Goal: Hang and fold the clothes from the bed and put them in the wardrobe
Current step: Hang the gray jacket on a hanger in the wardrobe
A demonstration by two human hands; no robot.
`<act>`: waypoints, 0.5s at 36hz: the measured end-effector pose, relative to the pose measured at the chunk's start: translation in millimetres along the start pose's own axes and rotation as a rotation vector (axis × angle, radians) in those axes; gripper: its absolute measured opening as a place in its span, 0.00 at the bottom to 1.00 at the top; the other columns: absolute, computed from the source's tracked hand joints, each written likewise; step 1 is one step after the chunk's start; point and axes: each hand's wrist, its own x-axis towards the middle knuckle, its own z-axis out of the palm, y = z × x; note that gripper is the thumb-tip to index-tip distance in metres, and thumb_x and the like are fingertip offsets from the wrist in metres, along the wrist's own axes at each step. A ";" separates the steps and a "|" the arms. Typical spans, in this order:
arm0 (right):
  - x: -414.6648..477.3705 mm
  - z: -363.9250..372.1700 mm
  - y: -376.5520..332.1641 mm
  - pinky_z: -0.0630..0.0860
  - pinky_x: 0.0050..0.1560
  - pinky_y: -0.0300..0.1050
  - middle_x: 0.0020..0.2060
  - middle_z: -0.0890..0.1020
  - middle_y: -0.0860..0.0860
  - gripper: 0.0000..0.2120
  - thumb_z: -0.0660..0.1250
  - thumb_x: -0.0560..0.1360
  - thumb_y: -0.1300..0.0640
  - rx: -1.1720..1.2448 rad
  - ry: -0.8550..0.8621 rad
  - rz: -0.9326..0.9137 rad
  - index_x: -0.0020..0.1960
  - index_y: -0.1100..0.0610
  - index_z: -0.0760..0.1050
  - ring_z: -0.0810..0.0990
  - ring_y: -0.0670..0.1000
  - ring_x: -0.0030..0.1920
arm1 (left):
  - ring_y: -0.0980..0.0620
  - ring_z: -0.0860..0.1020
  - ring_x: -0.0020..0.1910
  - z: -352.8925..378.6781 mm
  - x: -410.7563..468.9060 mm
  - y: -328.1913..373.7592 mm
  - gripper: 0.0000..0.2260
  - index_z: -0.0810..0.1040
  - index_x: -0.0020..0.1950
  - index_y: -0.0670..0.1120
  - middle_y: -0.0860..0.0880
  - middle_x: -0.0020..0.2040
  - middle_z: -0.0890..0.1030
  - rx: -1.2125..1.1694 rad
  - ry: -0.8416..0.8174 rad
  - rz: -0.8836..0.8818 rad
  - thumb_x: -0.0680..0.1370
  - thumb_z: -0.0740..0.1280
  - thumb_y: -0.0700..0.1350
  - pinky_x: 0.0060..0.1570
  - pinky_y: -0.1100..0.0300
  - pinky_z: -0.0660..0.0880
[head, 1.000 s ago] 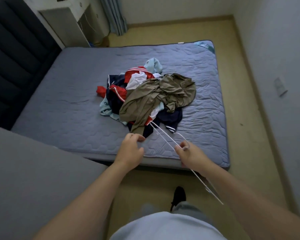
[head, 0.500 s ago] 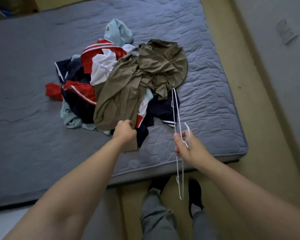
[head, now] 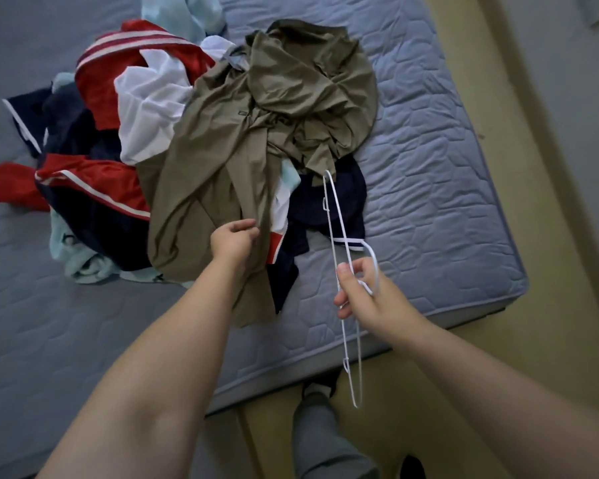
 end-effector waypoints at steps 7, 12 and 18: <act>2.7 -5.1 -18.5 0.74 0.31 0.31 0.45 0.80 0.58 0.14 0.55 0.84 0.47 -0.007 0.118 0.009 0.56 0.59 0.67 0.78 0.42 0.29 | 0.52 0.80 0.46 -10.9 -73.4 14.3 0.24 0.71 0.64 0.53 0.47 0.44 0.80 -0.270 -0.447 -0.018 0.76 0.70 0.30 0.48 0.57 0.78; 25.6 -12.2 -24.0 0.76 0.54 0.59 0.44 0.77 0.54 0.15 0.54 0.85 0.46 0.039 0.214 0.106 0.55 0.58 0.68 0.76 0.56 0.41 | 0.61 0.82 0.51 -39.5 -155.5 -0.9 0.26 0.78 0.61 0.57 0.57 0.50 0.85 0.061 -0.839 -0.074 0.75 0.68 0.28 0.48 0.66 0.77; 40.5 -0.9 -37.1 0.68 0.36 0.45 0.33 0.73 0.53 0.17 0.64 0.80 0.42 0.244 0.026 0.366 0.50 0.57 0.73 0.71 0.52 0.32 | 0.42 0.79 0.61 -47.9 -213.0 -8.3 0.15 0.80 0.60 0.32 0.36 0.61 0.81 0.351 -1.140 -0.125 0.74 0.66 0.24 0.66 0.49 0.74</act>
